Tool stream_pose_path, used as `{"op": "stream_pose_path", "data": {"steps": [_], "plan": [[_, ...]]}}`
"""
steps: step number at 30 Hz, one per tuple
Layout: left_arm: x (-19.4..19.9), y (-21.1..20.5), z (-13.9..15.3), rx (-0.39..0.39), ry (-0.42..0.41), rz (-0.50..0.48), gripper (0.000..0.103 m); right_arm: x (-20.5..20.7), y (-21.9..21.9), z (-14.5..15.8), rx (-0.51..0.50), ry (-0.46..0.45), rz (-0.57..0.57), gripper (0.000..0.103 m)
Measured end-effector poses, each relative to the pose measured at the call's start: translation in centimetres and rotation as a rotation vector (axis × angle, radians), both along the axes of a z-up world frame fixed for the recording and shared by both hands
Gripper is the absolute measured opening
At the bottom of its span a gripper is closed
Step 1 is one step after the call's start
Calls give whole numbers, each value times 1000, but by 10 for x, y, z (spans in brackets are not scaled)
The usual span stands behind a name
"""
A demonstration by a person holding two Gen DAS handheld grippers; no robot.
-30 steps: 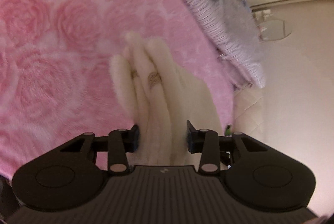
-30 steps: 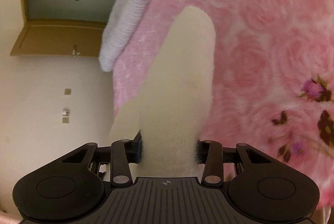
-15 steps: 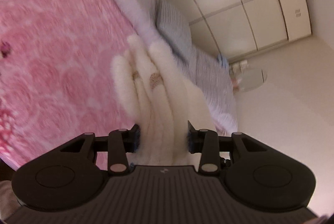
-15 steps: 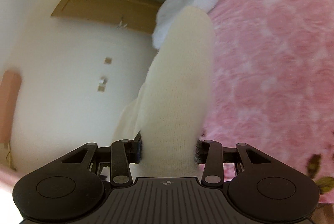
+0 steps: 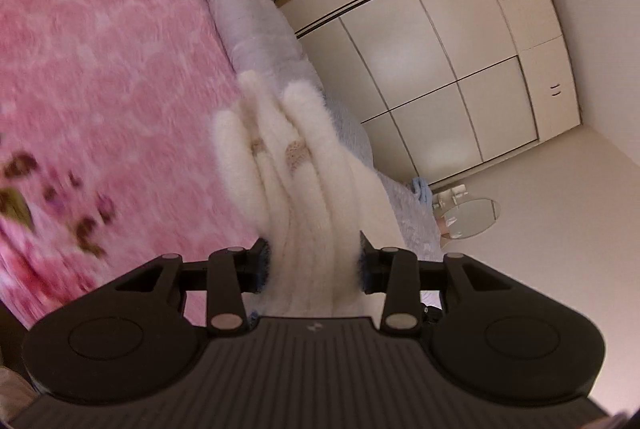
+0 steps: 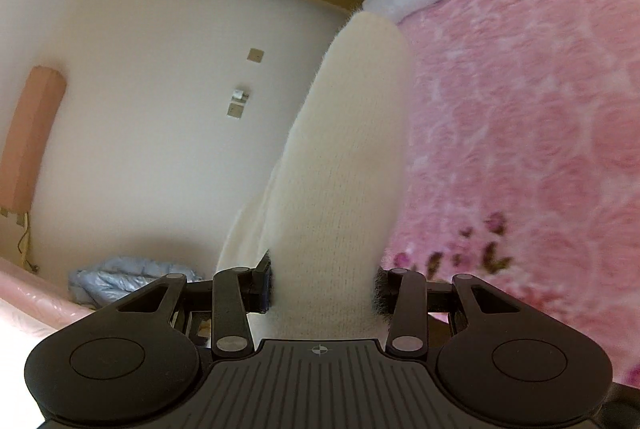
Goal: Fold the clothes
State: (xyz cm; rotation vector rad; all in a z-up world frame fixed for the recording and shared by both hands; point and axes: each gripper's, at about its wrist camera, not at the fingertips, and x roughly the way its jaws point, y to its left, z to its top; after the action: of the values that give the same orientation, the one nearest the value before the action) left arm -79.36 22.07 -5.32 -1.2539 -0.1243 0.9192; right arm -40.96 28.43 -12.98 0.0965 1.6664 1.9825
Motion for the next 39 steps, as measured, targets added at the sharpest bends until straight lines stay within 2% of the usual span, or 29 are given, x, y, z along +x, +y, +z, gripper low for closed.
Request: {"op": "stream_pose_path", "data": {"steps": [5, 9, 12, 20, 30, 34, 39], "plan": [[-71, 37, -7, -5, 4, -41, 34, -83, 9, -7, -7, 5, -47, 41], [-116, 63, -3, -15, 12, -80, 34, -125, 15, 3, -23, 18, -77, 41], [-136, 76, -4, -19, 15, -87, 34, -148, 27, 7, -38, 18, -85, 41], [-176, 103, -22, -45, -10, -25, 34, -188, 70, 8, -59, -23, -45, 41], [-191, 146, -18, -20, 10, 62, 34, -210, 139, 2, -27, 3, 44, 41], [-194, 167, -27, -47, 0, 76, 34, -215, 161, -5, -43, -7, 53, 41], [-216, 207, -44, -82, 2, 39, 34, -233, 184, -19, -79, -12, 23, 41]]}}
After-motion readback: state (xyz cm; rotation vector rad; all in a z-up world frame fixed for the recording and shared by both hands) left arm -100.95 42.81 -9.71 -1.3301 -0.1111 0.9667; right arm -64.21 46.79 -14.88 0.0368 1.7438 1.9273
